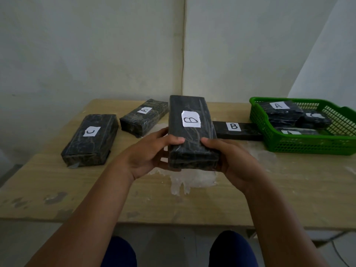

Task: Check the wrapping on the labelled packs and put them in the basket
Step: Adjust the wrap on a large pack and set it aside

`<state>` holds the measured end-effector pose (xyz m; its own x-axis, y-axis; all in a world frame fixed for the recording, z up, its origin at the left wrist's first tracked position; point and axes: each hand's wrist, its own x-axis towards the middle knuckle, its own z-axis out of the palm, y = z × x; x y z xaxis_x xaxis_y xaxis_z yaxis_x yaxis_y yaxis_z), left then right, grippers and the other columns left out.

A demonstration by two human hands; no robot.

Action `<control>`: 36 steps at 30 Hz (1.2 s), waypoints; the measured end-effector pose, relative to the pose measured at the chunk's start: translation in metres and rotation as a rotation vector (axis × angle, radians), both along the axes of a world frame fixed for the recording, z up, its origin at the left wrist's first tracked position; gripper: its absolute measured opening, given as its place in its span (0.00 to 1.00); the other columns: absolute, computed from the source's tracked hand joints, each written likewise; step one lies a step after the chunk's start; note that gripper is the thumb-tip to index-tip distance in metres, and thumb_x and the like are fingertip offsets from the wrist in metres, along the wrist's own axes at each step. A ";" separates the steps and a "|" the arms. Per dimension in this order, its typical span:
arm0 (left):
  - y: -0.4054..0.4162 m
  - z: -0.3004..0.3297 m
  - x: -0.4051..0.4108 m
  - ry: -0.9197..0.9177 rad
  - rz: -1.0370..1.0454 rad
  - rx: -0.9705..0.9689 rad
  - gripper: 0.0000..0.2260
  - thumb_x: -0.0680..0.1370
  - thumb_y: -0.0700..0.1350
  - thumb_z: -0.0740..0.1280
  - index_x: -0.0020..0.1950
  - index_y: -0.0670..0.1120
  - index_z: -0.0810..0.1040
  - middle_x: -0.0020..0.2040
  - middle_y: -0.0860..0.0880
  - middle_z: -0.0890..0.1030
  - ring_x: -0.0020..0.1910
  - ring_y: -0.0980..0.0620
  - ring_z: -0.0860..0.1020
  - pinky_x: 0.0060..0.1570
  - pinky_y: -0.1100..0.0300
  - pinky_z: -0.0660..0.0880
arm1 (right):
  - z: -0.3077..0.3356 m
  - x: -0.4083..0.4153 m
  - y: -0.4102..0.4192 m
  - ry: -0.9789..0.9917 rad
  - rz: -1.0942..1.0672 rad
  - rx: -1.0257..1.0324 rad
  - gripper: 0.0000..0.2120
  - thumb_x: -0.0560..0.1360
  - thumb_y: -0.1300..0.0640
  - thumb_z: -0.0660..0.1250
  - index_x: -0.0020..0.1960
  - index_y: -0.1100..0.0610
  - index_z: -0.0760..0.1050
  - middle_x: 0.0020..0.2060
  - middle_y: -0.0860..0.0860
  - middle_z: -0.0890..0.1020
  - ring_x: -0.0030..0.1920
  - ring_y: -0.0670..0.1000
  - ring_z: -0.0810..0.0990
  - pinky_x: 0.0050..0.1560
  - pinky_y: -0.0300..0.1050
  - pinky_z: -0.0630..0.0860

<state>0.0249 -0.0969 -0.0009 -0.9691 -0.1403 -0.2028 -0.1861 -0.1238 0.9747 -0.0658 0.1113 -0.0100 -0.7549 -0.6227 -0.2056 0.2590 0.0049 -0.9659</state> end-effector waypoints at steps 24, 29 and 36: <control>0.013 0.012 -0.002 0.057 0.095 0.188 0.20 0.70 0.45 0.73 0.62 0.44 0.84 0.57 0.41 0.85 0.48 0.47 0.85 0.42 0.51 0.85 | 0.013 0.015 -0.010 0.111 -0.161 -0.051 0.28 0.72 0.34 0.69 0.63 0.52 0.81 0.52 0.50 0.89 0.52 0.51 0.89 0.49 0.45 0.84; 0.024 0.014 -0.002 0.131 0.153 0.366 0.24 0.76 0.45 0.70 0.72 0.44 0.78 0.69 0.37 0.80 0.66 0.36 0.81 0.52 0.40 0.85 | 0.015 0.031 -0.019 0.349 -0.311 -0.157 0.24 0.75 0.42 0.71 0.69 0.49 0.79 0.55 0.44 0.88 0.57 0.45 0.87 0.55 0.44 0.85; 0.025 0.017 0.003 0.111 0.044 -0.079 0.27 0.80 0.48 0.63 0.75 0.73 0.68 0.67 0.56 0.81 0.68 0.42 0.79 0.69 0.32 0.73 | 0.022 0.031 -0.008 0.549 -0.364 -0.183 0.32 0.69 0.45 0.77 0.72 0.51 0.79 0.54 0.48 0.89 0.57 0.47 0.88 0.50 0.49 0.87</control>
